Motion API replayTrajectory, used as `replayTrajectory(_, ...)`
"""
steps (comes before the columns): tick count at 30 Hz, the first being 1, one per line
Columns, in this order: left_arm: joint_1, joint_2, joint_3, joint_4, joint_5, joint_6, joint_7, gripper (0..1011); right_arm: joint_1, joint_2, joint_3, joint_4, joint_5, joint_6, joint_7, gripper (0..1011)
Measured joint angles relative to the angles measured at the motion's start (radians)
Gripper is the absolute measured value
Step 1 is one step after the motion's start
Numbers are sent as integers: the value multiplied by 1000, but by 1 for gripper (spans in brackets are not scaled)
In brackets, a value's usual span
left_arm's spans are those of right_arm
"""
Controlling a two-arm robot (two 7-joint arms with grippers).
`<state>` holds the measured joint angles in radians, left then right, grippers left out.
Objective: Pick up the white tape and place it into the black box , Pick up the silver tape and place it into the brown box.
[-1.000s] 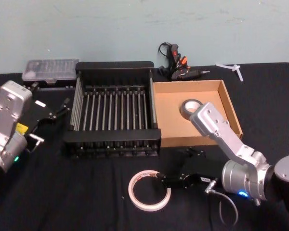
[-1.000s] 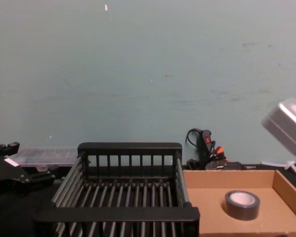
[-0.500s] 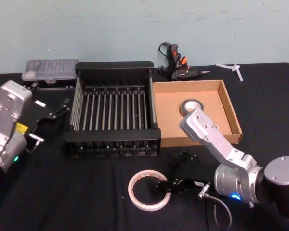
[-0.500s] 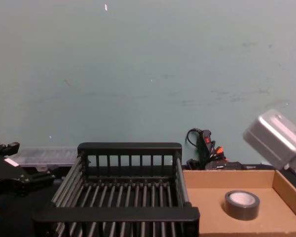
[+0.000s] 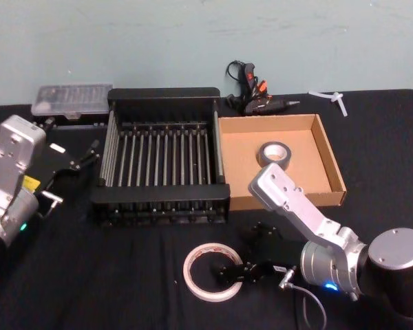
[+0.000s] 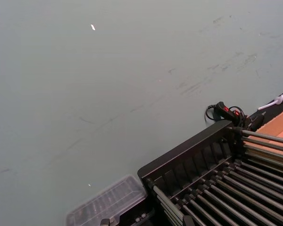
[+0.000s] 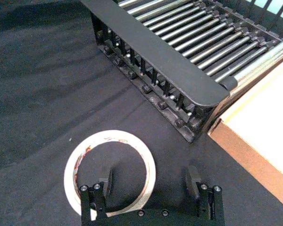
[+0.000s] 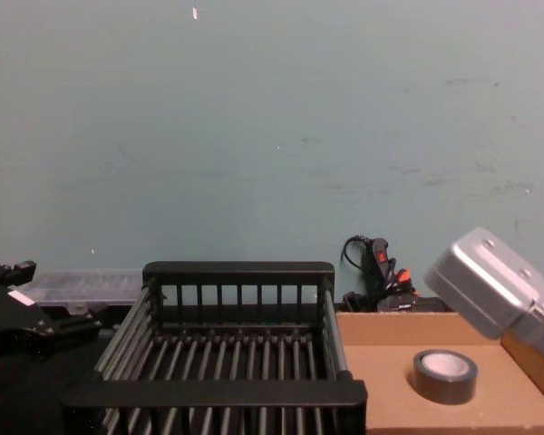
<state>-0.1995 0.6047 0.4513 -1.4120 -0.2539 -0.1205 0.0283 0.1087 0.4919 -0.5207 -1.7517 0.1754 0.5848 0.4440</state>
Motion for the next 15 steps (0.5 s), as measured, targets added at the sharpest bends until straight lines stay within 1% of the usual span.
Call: replayTrajectory(15, 0, 0, 0, 0, 0, 0, 0, 1001, 5, -16, -1, 22, -12, -1, 11, 1002)
